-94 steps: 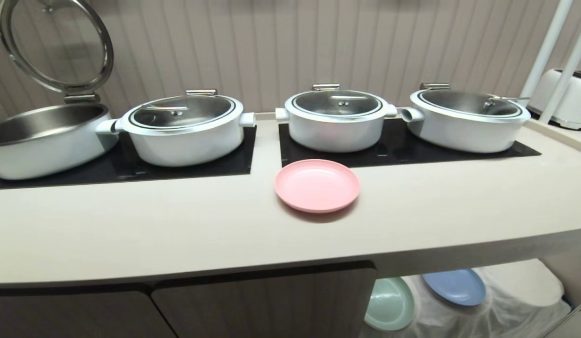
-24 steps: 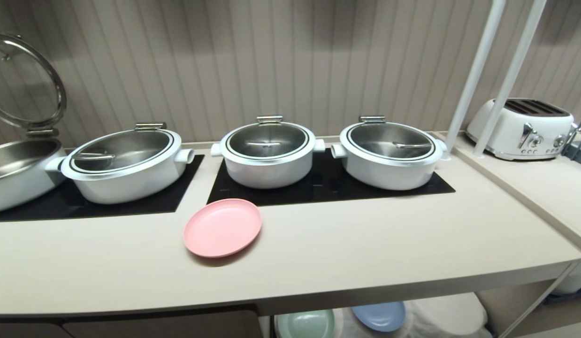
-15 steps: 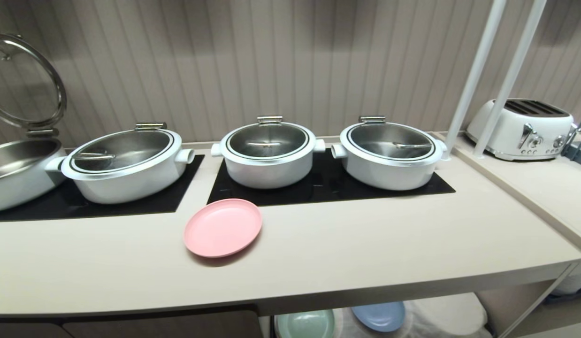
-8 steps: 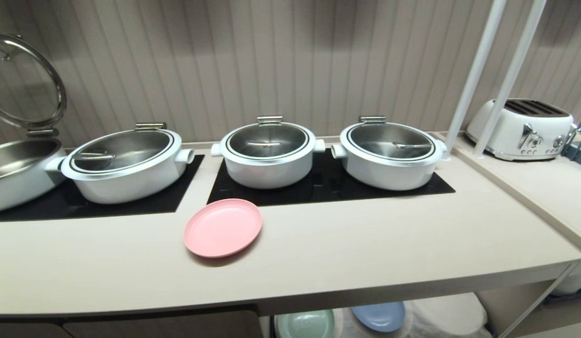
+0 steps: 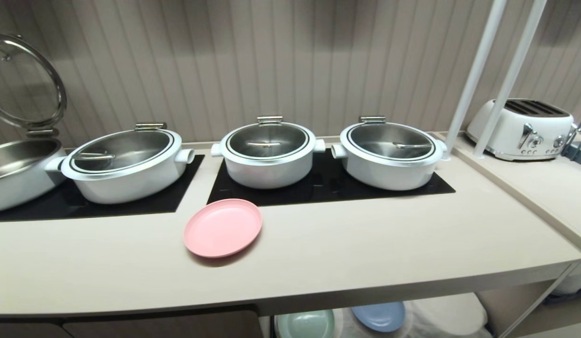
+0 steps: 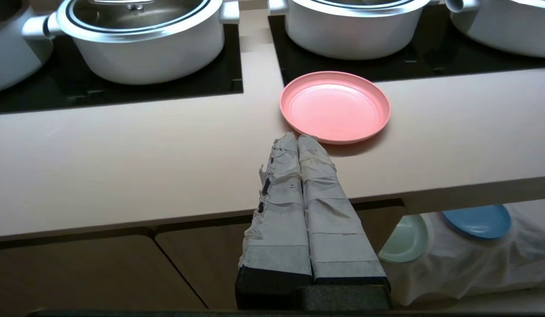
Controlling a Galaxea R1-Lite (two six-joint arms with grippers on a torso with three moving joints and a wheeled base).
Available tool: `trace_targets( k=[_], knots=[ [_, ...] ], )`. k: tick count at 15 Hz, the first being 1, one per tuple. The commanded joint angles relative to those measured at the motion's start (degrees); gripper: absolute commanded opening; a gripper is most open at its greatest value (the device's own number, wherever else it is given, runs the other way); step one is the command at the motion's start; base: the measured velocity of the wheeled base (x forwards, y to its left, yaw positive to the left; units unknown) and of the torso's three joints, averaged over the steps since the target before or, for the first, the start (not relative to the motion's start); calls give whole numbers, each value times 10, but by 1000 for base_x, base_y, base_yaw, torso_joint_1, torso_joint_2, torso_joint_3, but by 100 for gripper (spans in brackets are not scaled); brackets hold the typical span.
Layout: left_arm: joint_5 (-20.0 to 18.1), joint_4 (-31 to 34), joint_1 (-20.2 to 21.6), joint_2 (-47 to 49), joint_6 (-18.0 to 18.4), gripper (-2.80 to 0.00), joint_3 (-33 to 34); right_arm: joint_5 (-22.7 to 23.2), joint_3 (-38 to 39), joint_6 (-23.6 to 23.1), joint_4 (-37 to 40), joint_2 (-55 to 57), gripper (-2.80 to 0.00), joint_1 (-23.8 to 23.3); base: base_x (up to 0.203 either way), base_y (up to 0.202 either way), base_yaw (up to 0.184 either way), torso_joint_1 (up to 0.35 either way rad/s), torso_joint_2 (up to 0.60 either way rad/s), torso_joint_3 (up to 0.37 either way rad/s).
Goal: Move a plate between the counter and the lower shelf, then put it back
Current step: Pick up the plate
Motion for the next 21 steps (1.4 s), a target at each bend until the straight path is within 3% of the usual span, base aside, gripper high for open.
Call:
trace_targets(
  k=[1, 8, 10, 13, 18, 21],
  knots=[
    [1, 15, 1, 89, -10, -280, -47, 0, 0, 0, 0, 0, -280, 0, 0, 0, 0, 0, 0, 0],
    [0, 155, 2, 319, -117, -280, -247, 0, 0, 0, 0, 0, -280, 0, 0, 0, 0, 0, 0, 0],
    [-3, 224, 3, 378, -135, -280, -305, 0, 0, 0, 0, 0, -280, 0, 0, 0, 0, 0, 0, 0],
    [-14, 254, 8, 462, -161, -280, -348, 0, 0, 0, 0, 0, -280, 0, 0, 0, 0, 0, 0, 0],
    [-92, 293, 62, 598, -169, -280, -416, 0, 0, 0, 0, 0, -280, 0, 0, 0, 0, 0, 0, 0],
    [-128, 295, 73, 675, -165, -280, -446, 0, 0, 0, 0, 0, -280, 0, 0, 0, 0, 0, 0, 0]
  ],
)
